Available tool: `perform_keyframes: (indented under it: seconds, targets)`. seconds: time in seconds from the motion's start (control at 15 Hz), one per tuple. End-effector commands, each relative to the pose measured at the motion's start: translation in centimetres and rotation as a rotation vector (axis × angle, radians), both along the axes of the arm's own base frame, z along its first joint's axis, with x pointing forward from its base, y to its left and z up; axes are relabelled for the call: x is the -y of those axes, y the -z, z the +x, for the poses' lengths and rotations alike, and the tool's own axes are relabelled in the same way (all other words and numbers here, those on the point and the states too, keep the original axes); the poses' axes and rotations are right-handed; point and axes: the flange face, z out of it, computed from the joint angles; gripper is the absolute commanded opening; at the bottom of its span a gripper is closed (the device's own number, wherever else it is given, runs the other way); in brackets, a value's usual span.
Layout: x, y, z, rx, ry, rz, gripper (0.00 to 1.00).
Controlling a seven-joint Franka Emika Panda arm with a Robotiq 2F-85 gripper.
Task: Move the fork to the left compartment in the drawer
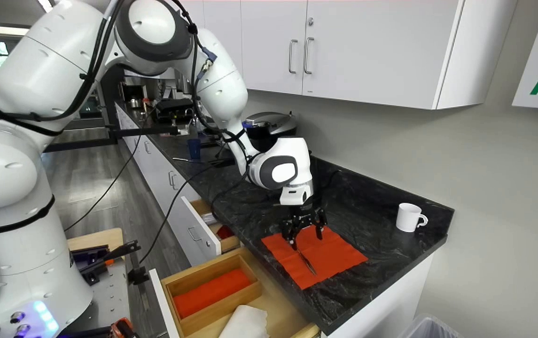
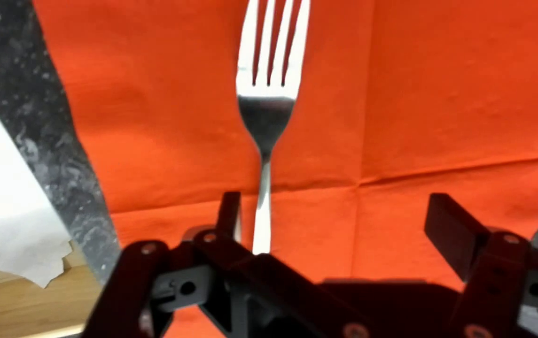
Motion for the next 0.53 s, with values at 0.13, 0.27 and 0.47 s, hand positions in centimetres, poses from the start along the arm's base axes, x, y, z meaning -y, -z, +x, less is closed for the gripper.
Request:
perform_keyframes:
  seconds: [0.13, 0.27, 0.47]
  targets:
    - [-0.4, 2.1, 1.7, -0.087, 0.056, 0.056, 1.00]
    - [0.1, 2.0, 1.1, -0.123, 0.111, 0.047, 1.00]
    - [0.5, 1.4, -0.3, -0.131, 0.143, 0.037, 1.00]
